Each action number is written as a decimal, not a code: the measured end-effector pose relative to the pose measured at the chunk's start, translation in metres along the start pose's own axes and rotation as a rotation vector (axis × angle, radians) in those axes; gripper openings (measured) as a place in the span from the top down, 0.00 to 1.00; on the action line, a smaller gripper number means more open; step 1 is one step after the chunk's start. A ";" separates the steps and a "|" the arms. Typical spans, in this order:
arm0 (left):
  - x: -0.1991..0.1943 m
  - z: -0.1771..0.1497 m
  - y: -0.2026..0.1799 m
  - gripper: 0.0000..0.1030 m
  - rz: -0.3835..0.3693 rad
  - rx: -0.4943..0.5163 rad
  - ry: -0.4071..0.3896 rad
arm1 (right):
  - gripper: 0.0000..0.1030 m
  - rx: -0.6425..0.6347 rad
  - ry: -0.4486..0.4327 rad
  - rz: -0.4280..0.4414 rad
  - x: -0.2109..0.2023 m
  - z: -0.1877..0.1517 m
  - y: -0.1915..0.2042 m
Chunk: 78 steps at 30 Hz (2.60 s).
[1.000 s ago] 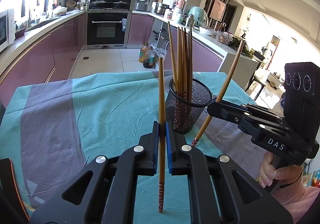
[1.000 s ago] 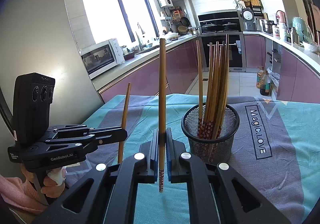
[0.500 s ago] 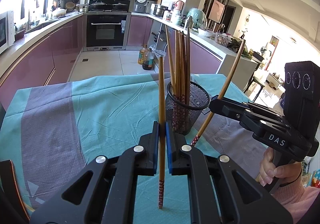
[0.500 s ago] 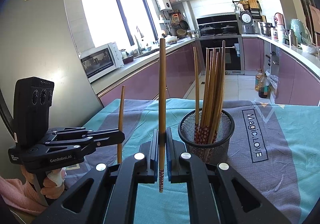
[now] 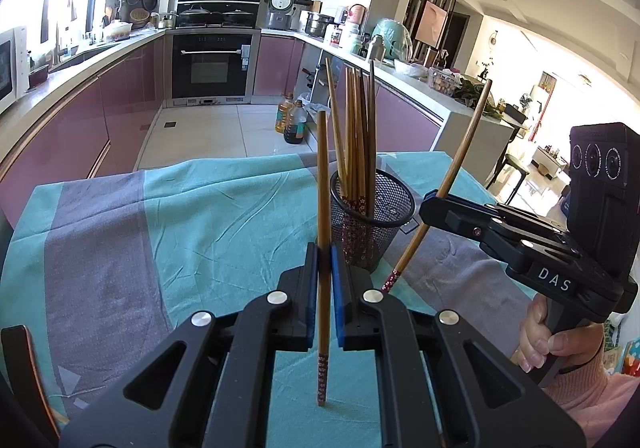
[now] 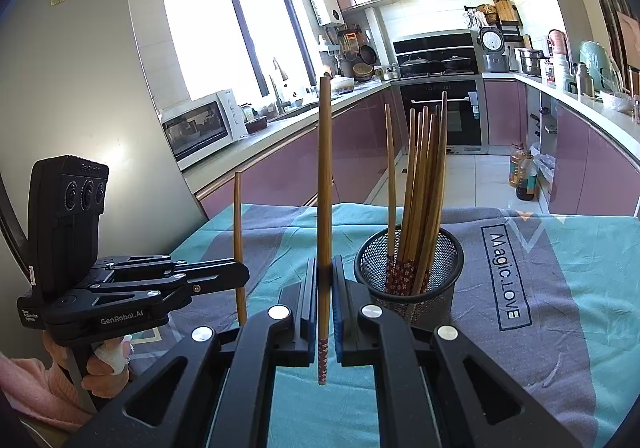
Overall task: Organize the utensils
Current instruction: 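Raise both chopsticks upright and carry them toward the mesh cup, then lower both chopsticks into the mesh cup and open both tools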
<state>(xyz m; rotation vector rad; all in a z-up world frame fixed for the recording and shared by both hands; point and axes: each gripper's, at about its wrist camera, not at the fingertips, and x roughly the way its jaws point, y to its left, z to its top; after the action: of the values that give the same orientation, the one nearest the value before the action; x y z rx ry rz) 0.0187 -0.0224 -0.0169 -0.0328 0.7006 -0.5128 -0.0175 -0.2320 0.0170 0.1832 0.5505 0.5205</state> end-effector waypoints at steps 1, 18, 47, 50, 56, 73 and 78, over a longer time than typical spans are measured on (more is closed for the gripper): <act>0.000 0.000 0.000 0.93 0.000 0.001 -0.001 | 0.94 0.000 -0.001 0.000 0.000 0.000 0.000; -0.005 0.010 0.003 0.93 -0.008 0.012 -0.021 | 0.94 -0.009 -0.015 -0.003 -0.001 0.011 -0.003; -0.014 0.024 -0.007 0.93 -0.037 0.053 -0.048 | 0.94 -0.018 -0.044 0.003 -0.004 0.030 -0.010; -0.016 0.025 -0.009 0.93 -0.038 0.059 -0.056 | 0.94 -0.023 -0.050 0.004 -0.006 0.032 -0.010; -0.020 0.028 -0.011 0.93 -0.038 0.070 -0.070 | 0.94 -0.032 -0.057 0.009 -0.008 0.035 -0.010; -0.029 0.034 -0.019 0.93 -0.025 0.088 -0.101 | 0.94 -0.045 -0.075 0.017 -0.010 0.043 -0.010; -0.033 0.036 -0.019 0.93 -0.026 0.094 -0.113 | 0.94 -0.049 -0.079 0.019 -0.010 0.048 -0.010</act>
<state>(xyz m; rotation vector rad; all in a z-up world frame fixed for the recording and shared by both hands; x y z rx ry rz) 0.0116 -0.0287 0.0340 0.0168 0.5659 -0.5640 0.0058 -0.2473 0.0590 0.1614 0.4590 0.5427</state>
